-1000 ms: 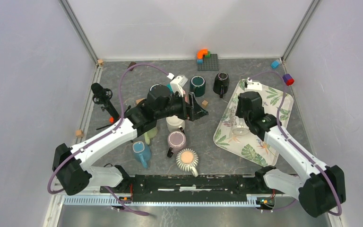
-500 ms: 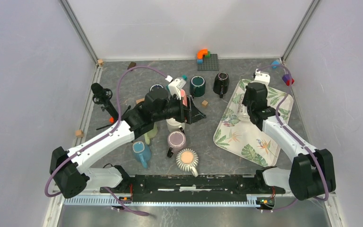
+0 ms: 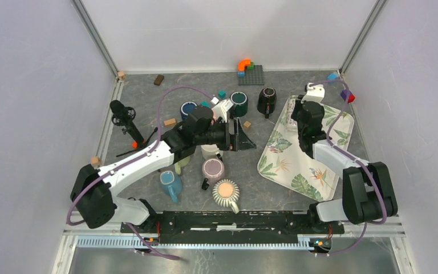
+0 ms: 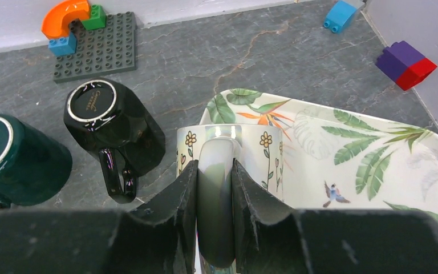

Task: Turn the mug right side up
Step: Place the cup on the tray.

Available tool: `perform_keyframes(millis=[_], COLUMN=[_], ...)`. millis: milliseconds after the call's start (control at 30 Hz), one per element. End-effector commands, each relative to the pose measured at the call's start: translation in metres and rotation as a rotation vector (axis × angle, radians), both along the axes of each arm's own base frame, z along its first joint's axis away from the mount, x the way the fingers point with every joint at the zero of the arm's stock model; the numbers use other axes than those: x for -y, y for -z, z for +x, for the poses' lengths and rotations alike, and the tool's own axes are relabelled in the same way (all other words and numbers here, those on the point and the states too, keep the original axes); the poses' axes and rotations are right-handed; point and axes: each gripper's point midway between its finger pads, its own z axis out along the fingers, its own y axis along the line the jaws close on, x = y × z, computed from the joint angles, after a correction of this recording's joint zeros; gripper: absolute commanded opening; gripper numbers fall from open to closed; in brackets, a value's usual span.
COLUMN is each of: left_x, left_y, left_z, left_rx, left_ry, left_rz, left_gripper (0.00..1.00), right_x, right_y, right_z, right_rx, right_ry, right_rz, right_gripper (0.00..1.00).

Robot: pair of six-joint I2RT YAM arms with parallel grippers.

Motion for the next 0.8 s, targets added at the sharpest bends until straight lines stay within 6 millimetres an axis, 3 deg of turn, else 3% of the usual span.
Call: perform_keyframes(millis=[0,200,333,667,767], left_x=[0.015,0.022,0.038,0.059,0.07], left_y=[-0.017,-0.002,-0.003,0.011,0.012], left_z=[-0.006,0.005,0.018,0.065,0.079], left_rx=[-0.089,-0.107,-0.139,-0.121,-0.1], left_ry=[0.048,0.024,0.013,-0.055,-0.065], left_rz=[-0.103,-0.072,-0.118,-0.083,-0.093], left_gripper=[0.91,0.93,0.92,0.82,0.82], right_x=[-0.011,-0.036,-0.053,-0.107,-0.11], right_y=[-0.063,-0.077,-0.093,-0.125,-0.129], right_z=[0.017,0.007,-0.009,-0.054,-0.063], right_rx=[0.252,0.282,0.31,0.376,0.39], right_ry=[-0.056,-0.203,-0.312,-0.644,-0.667], right_rz=[0.024,0.073,0.087,0.191,0.225], right_gripper=[0.0,0.0,0.0,0.0,0.0])
